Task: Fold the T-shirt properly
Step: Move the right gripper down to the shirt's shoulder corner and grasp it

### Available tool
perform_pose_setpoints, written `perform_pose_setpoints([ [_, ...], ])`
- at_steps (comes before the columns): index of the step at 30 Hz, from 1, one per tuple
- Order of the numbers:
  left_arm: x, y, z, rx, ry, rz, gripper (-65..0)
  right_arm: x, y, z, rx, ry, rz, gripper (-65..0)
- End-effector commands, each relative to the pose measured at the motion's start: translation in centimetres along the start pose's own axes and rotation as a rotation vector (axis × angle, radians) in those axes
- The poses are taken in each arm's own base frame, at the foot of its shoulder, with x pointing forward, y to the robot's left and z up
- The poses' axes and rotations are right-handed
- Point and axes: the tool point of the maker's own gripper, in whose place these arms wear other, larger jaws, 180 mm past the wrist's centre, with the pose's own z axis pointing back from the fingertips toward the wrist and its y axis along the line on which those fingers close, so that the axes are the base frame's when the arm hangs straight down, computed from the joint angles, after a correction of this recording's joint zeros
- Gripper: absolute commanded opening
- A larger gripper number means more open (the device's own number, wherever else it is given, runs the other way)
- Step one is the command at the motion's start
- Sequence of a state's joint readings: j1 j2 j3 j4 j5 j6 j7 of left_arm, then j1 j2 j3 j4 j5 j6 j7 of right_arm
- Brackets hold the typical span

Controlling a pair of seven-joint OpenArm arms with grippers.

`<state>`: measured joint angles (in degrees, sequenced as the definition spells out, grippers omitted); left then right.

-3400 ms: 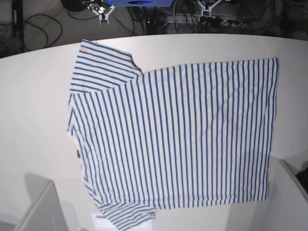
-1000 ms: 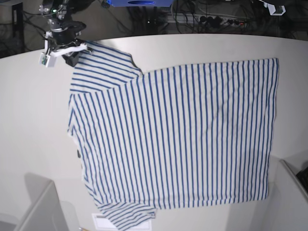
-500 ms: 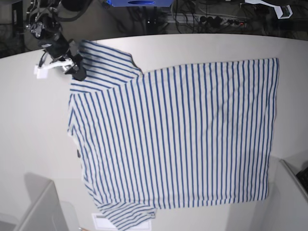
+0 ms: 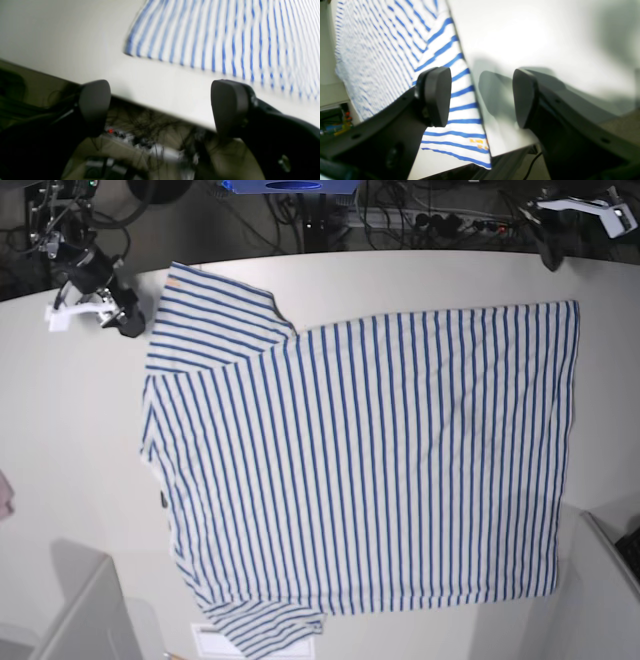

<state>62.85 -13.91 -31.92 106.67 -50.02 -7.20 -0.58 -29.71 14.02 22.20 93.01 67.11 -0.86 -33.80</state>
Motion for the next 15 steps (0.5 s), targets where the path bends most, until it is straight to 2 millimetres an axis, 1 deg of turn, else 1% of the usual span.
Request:
perform_pose_setpoints([
  [1,1.1,1.0,0.2,0.010,-0.016,0.001,-4.3,-0.5,1.1,-0.2,0.034,0.025,0.019,-28.8],
  [3,2.4,2.3,-0.4,0.020,-0.016,0.003,-4.3,-1.9,1.5,-0.6,0.044,0.065,0.026,-28.8],
  [5,2.8,3.2,-0.5,0.031,0.007,0.013,-4.3,-3.3,1.6,-1.2,0.047,0.105,0.022,-28.8],
  [7,3.4,4.0,-0.7,0.035,0.027,0.014,-4.3,-4.5,1.2,-1.6,0.038,0.132,0.008,-29.0],
  [10,4.0,5.0,-1.0,0.040,0.059,0.020,-4.3,-5.1,0.6,-1.8,0.023,0.149,-0.004,-29.0],
  [13,4.1,6.0,-1.6,0.067,0.097,0.020,-4.3,-5.2,0.3,-1.8,0.018,0.150,-0.006,-29.1],
  [14,4.0,6.1,-1.9,0.071,0.110,0.004,-4.3,-5.2,0.3,-1.8,0.017,0.150,-0.005,-30.5],
  [15,3.8,5.9,-2.4,0.071,0.124,-0.018,-4.3,-5.2,0.3,-1.8,0.017,0.150,-0.005,-34.1],
])
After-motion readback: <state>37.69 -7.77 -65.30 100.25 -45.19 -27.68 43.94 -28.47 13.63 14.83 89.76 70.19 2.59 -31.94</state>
